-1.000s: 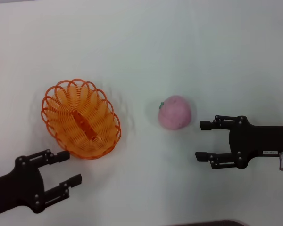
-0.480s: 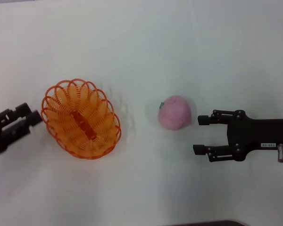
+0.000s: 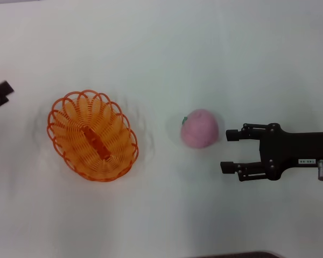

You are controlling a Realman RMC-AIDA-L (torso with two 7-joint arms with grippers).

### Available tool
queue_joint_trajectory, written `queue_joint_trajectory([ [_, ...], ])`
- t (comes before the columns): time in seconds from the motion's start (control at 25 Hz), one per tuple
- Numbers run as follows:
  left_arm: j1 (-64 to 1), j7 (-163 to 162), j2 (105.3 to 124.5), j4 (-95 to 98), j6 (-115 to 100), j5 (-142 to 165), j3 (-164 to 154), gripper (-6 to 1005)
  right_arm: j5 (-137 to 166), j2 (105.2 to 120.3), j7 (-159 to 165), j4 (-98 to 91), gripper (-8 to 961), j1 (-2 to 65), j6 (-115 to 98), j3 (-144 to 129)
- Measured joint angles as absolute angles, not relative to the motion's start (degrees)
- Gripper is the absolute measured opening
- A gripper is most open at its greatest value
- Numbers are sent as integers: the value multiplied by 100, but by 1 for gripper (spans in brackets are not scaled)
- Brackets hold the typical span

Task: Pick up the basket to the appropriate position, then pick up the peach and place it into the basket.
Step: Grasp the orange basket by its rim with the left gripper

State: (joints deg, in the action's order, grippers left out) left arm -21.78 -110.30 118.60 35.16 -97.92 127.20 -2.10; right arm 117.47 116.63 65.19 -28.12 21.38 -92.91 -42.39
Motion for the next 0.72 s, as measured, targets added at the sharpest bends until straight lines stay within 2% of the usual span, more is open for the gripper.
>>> queue_joint_trajectory([
  [0.44,-2368,-11985,11868,4045,-9131,12691,-1123,593,11747,11660,6593,-2839,852,2161,-9361,-4249],
  [0.56,-2428,-12011,11930,4327,-9107,12687,-1534,593,11746,11654,6655,-2887,851,2166,-9360,-4235],
  [0.64,-2453,-12115,12079,4802,-9005,12687,-2033,593,11745,11663,6661,-2892,851,2170,-9338,-4233],
  [0.72,-2453,-12137,12137,4933,-8974,12687,-2124,592,11744,11688,6662,-2892,851,2176,-9244,-4243],
])
